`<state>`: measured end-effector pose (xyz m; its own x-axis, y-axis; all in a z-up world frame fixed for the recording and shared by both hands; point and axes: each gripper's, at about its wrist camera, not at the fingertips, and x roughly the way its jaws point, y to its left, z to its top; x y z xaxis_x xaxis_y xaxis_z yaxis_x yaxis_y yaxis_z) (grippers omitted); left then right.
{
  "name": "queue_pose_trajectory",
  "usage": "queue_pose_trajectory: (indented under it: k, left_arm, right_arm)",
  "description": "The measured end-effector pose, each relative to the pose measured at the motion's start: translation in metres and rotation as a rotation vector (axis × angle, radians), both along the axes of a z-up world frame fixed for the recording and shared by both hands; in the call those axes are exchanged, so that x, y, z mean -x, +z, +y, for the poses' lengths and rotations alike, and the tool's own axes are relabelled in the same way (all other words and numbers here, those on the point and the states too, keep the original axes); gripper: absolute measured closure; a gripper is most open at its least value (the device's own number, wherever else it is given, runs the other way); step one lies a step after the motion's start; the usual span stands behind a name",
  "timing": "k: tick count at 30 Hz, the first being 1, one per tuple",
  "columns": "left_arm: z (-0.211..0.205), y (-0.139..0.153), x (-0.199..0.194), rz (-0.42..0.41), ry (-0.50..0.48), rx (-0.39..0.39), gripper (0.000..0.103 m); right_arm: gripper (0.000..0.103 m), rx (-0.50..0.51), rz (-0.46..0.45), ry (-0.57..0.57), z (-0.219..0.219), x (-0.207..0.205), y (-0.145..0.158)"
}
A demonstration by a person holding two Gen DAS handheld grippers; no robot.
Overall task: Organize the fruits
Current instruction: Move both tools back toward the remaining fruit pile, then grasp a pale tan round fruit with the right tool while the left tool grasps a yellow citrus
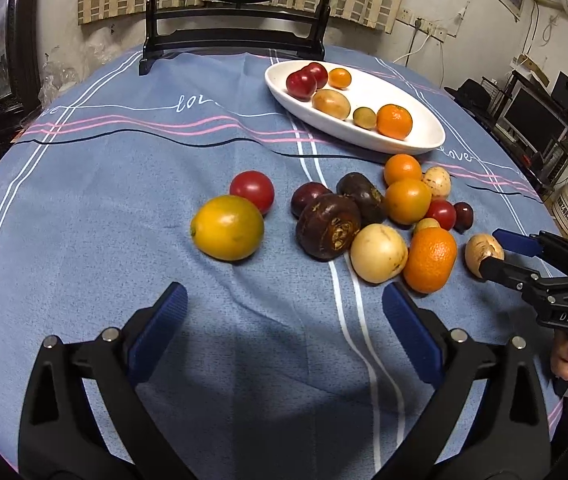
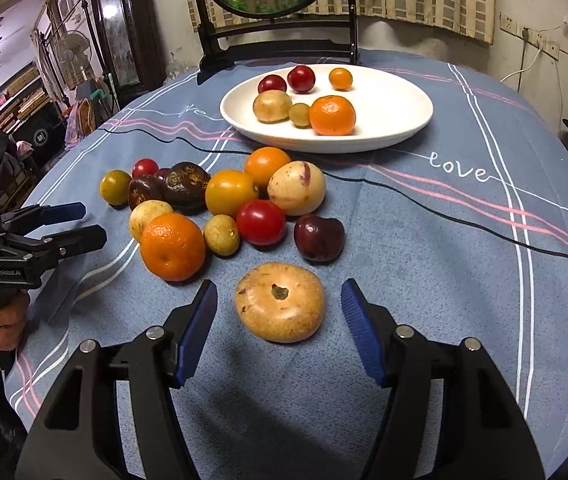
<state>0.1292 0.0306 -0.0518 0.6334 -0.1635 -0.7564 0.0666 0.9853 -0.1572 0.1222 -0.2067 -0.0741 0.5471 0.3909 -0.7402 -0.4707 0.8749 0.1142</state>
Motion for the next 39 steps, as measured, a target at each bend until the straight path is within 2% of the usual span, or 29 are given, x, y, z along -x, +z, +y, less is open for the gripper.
queue_pose_trajectory:
  k: [11, 14, 17, 18, 24, 26, 29, 31, 33, 34, 39]
  left_arm:
    - [0.002, -0.001, -0.001, 0.006, 0.003, 0.002, 0.003]
    - [0.002, -0.001, -0.001, 0.004, 0.004, 0.003, 0.003]
    - [0.002, -0.002, -0.001, 0.006, 0.001, 0.008, 0.003]
    - [0.003, -0.002, -0.002, 0.007, 0.002, 0.014, 0.003]
    - [0.017, -0.003, -0.004, -0.002, 0.020, 0.099, 0.004]
    - [0.024, -0.001, -0.006, -0.012, 0.047, 0.105, 0.006]
    - [0.029, -0.002, -0.015, 0.007, 0.075, 0.061, 0.019]
    - [0.031, -0.006, -0.022, 0.035, 0.066, 0.039, 0.039]
    - [0.030, -0.007, -0.028, 0.050, 0.052, -0.001, 0.050]
    - [0.030, -0.007, -0.029, 0.048, 0.043, -0.016, 0.053]
    - [0.027, -0.003, -0.034, 0.024, 0.019, -0.072, 0.053]
  right_arm:
    - [0.039, 0.018, 0.021, -0.002, 0.003, -0.003, -0.004]
    - [0.048, 0.022, 0.033, 0.001, 0.004, -0.005, -0.006]
    - [0.052, 0.021, 0.059, -0.003, 0.004, -0.009, -0.010]
    - [0.056, 0.014, 0.060, 0.002, 0.004, -0.008, -0.009]
    - [0.056, -0.009, 0.050, -0.017, -0.002, -0.008, -0.007]
    - [0.056, -0.011, 0.050, -0.021, -0.003, -0.008, -0.007]
    - [0.056, -0.009, 0.045, -0.020, -0.003, -0.006, -0.007]
    - [0.056, -0.008, 0.041, -0.023, -0.003, -0.006, -0.006]
    - [0.056, -0.006, 0.040, -0.028, -0.004, -0.006, -0.006]
    - [0.056, -0.006, 0.041, -0.029, -0.004, -0.006, -0.006]
    - [0.056, -0.006, 0.042, -0.029, -0.004, -0.006, -0.006]
